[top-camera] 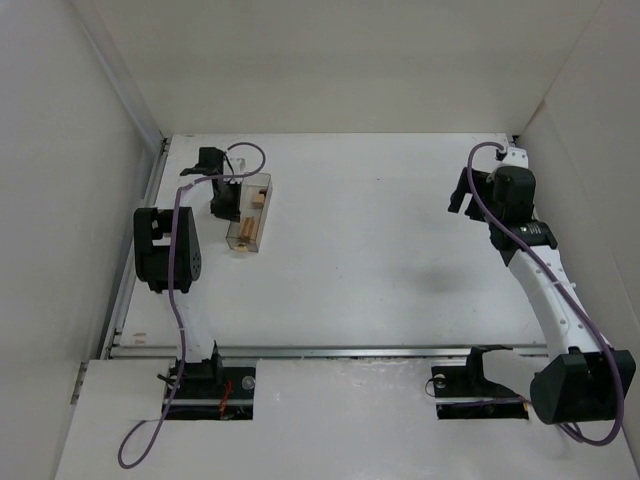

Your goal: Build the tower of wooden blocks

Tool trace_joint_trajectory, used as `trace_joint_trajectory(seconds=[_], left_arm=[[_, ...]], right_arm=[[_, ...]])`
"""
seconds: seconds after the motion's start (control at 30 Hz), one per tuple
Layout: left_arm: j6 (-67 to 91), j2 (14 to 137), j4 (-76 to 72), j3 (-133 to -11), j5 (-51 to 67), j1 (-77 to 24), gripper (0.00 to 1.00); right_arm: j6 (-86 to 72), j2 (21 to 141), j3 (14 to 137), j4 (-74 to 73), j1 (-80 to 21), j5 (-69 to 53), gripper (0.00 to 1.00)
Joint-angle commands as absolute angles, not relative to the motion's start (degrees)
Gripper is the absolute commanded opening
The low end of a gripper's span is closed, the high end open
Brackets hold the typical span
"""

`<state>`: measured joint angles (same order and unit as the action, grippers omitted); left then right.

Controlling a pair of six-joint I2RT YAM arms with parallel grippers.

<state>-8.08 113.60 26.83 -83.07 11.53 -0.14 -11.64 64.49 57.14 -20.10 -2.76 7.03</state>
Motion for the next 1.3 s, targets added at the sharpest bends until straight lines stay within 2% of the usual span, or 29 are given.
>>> trace_joint_trajectory(seconds=[0.0, 0.03, 0.13, 0.23, 0.27, 0.3, 0.4, 0.5, 0.57, 0.63, 0.67, 0.77, 0.8, 0.93, 1.07, 1.17, 1.27], left_arm=[[-7.0, 112.2, 26.3, -86.4, 11.4, 0.1, 0.03], [-6.3, 112.2, 26.3, -86.9, 9.7, 0.1, 0.00], [-6.3, 111.5, 26.3, -88.2, 5.6, -0.4, 0.00], [-6.9, 109.2, 24.7, -88.2, -9.2, -5.0, 0.00], [-9.1, 107.7, 23.3, -87.5, -19.5, -8.6, 0.00], [-10.9, 107.1, 21.5, -86.5, -24.9, -10.7, 0.00], [-21.6, 106.3, 11.5, -80.9, -43.4, -18.4, 0.00], [-30.2, 109.1, 1.1, -75.1, -54.9, -24.3, 0.00], [-37.2, 109.7, -6.6, -72.3, -58.4, -26.8, 0.00], [-38.1, 111.2, -7.6, -71.4, -59.2, -29.7, 0.00], [-37.5, 111.2, -5.2, -71.4, -59.2, -30.7, 0.12], [-31.6, 111.7, 2.2, -75.4, -55.5, -33.8, 0.37], [-29.6, 111.7, 8.0, -77.7, -53.5, -34.5, 0.57], [-22.2, 108.9, 19.8, -81.7, -43.4, -38.4, 0.72], [-18.0, 103.8, 25.8, -83.5, -33.2, -39.6, 0.76], [-16.4, 101.7, 26.7, -85.9, -24.8, -37.1, 0.89], [-12.5, 101.1, 28.8, -89.1, -12.7, -30.4, 1.00]], right_arm=[[-12.0, 63.2, 57.2, -18.9, -3.3, 7.4, 0.94], [-12.0, 62.7, 57.2, -18.9, -3.3, 7.4, 0.94], [-12.0, 62.1, 56.7, -18.9, -3.3, 7.4, 0.94], [-12.0, 60.9, 56.1, -18.9, -3.3, 7.4, 0.94], [-12.0, 60.3, 56.1, -18.9, -3.3, 7.4, 0.94], [-12.0, 60.3, 56.1, -18.9, -3.3, 7.4, 0.94], [-12.0, 59.7, 55.5, -18.9, -3.3, 7.4, 0.94], [-12.0, 59.1, 55.0, -19.5, -3.3, 7.4, 0.94], [-12.0, 58.5, 55.0, -20.0, -3.3, 7.9, 0.94], [-12.0, 57.8, 55.0, -20.0, -3.3, 7.9, 0.94], [-12.0, 57.1, 54.4, -20.0, -3.3, 7.9, 0.94], [-12.0, 56.1, 54.4, -20.6, -3.3, 8.4, 0.94], [-11.5, 56.1, 53.9, -20.6, -3.3, 9.0, 0.94], [-11.5, 54.9, 53.4, -21.1, -3.3, 9.0, 0.94], [-11.0, 54.9, 53.3, -21.1, -3.3, 9.0, 0.94], [-11.0, 54.9, 53.3, -21.1, -3.3, 8.4, 0.95], [-11.0, 54.9, 53.3, -21.1, -3.3, 7.7, 0.96]])
